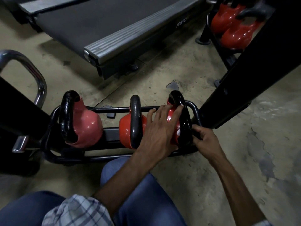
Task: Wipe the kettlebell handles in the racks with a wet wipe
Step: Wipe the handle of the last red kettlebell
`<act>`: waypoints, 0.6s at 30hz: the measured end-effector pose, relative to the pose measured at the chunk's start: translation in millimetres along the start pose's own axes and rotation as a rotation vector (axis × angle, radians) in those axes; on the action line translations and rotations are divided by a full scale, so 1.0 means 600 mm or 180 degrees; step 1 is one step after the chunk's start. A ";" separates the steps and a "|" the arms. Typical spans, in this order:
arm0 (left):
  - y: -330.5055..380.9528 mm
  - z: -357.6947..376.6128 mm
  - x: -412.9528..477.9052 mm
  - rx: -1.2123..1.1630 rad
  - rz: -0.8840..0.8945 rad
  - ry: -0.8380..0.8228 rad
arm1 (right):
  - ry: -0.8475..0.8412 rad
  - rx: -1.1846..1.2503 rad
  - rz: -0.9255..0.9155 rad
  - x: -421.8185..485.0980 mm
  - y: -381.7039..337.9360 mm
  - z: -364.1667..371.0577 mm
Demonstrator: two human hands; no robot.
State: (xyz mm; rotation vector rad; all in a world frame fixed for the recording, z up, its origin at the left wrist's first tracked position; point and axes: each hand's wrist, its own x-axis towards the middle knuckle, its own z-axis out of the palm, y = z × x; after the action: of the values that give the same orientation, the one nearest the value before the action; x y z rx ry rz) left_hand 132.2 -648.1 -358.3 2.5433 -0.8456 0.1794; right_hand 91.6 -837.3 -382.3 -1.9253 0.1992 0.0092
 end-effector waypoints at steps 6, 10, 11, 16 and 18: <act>0.003 0.003 0.003 -0.0019 -0.0043 0.0071 | -0.1191 -0.0640 -0.0316 0.042 -0.035 -0.023; 0.006 0.001 0.002 0.0006 -0.0066 -0.0041 | -0.1039 -0.0563 -0.0276 0.033 -0.023 -0.023; 0.007 0.000 0.002 0.0011 -0.0070 -0.0057 | -0.0779 -0.0529 -0.0336 0.024 -0.011 -0.022; 0.007 0.000 0.004 0.0011 -0.0126 -0.0036 | 0.0315 -0.0096 -0.0179 -0.032 0.040 -0.014; 0.007 0.000 0.004 -0.0007 -0.0134 -0.0036 | 0.0420 -0.0186 -0.0272 -0.053 0.029 -0.008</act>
State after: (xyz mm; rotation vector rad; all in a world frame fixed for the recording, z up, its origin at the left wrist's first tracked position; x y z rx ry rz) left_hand 131.5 -652.4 -356.2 2.5601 -0.7954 0.1508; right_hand 57.5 -843.6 -393.3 -1.9927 0.2065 -0.1711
